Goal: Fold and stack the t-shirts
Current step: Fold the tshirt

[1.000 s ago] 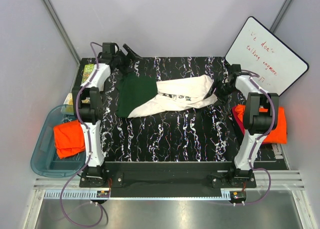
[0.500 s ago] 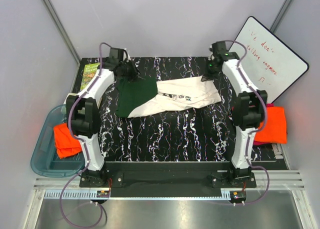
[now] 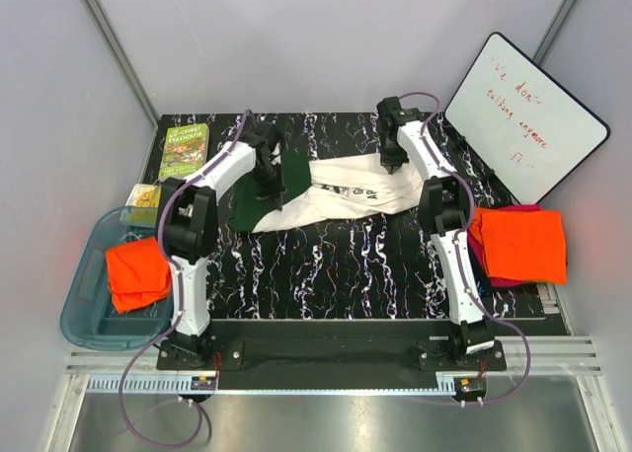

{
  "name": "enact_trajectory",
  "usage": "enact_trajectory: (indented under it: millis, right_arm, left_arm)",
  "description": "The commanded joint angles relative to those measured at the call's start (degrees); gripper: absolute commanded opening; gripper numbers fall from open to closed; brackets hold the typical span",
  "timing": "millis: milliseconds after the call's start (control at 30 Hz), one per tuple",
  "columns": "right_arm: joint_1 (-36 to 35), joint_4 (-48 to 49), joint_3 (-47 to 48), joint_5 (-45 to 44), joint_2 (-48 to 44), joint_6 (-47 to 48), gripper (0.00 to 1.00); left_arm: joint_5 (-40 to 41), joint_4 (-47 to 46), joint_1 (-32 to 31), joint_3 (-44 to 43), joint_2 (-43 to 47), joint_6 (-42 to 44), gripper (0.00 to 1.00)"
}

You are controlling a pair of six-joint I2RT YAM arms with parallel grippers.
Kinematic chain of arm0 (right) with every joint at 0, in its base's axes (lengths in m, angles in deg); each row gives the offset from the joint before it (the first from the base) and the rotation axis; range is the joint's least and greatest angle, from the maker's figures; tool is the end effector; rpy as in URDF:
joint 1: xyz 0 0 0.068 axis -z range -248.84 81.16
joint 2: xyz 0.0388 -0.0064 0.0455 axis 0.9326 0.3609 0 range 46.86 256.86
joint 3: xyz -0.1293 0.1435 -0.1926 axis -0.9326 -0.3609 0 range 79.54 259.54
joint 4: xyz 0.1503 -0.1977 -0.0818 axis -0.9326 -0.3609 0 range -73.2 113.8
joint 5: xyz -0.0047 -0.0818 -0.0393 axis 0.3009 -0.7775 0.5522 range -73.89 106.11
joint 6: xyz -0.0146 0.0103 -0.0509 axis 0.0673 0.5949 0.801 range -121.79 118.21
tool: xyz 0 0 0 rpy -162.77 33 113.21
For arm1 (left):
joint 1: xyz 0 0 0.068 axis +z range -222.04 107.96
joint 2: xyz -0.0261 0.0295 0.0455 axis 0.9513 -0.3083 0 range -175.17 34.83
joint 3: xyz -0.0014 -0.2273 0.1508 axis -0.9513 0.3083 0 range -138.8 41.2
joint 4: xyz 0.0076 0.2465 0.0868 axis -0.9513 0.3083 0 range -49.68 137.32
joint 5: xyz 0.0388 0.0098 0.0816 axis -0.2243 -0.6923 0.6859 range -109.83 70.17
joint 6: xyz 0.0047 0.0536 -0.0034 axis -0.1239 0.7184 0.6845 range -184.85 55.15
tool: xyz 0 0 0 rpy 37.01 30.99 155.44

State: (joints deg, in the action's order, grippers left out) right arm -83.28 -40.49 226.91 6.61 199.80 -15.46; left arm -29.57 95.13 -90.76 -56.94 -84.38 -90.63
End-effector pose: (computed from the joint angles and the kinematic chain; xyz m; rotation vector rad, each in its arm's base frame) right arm 0.5266 0.1295 0.1671 0.0221 2.7597 -0.1033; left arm 0.4012 -0.1423 0.2060 -0.1508 2.9512 -0.3715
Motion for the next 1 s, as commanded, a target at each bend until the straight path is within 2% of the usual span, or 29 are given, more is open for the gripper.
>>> enact_trajectory:
  millis: [0,200,333,433,533,567,667,733,867,967]
  right_arm:
    - [-0.5,-3.5,-2.3,-9.7,-1.8,1.2,0.00]
    - [-1.0,-3.5,-14.7,-10.5,-6.7,1.5,0.00]
    - [-2.1,-3.8,-27.5,-7.6,-12.5,1.5,0.00]
    - [-3.9,-3.8,-36.2,-4.5,-18.5,1.2,0.00]
    - [-6.3,-4.4,-43.5,-1.2,-24.6,0.6,0.00]
    - [-6.8,-4.8,-45.1,0.4,-27.5,0.3,0.00]
    - [-9.6,-6.2,-50.3,4.5,-32.4,-0.3,0.00]
    - [-12.2,-7.1,-53.7,7.5,-34.5,-1.4,0.00]
    - [-16.4,-7.4,-58.0,14.2,-38.2,-2.8,0.00]
    - [-17.3,-6.6,-57.6,13.2,-40.3,-3.8,0.00]
  left_arm:
    - [7.8,8.5,-0.8,-2.8,-1.4,2.8,0.00]
    - [18.2,18.0,-0.7,-9.5,-8.5,2.1,0.00]
    - [22.2,20.2,0.0,-14.3,-12.1,0.7,0.00]
    - [22.7,21.5,1.4,-20.4,-16.5,0.0,0.00]
    - [23.3,24.5,2.6,-30.8,-22.7,0.6,0.00]
    - [23.0,25.1,2.9,-37.0,-24.4,1.0,0.00]
    - [19.5,25.5,4.4,-45.1,-29.8,0.2,0.00]
    - [16.8,21.7,5.4,-44.4,-29.8,-0.1,0.00]
    - [4.3,10.8,6.0,-41.5,-27.7,-0.5,0.00]
    - [1.2,8.7,5.9,-40.7,-24.1,0.5,0.00]
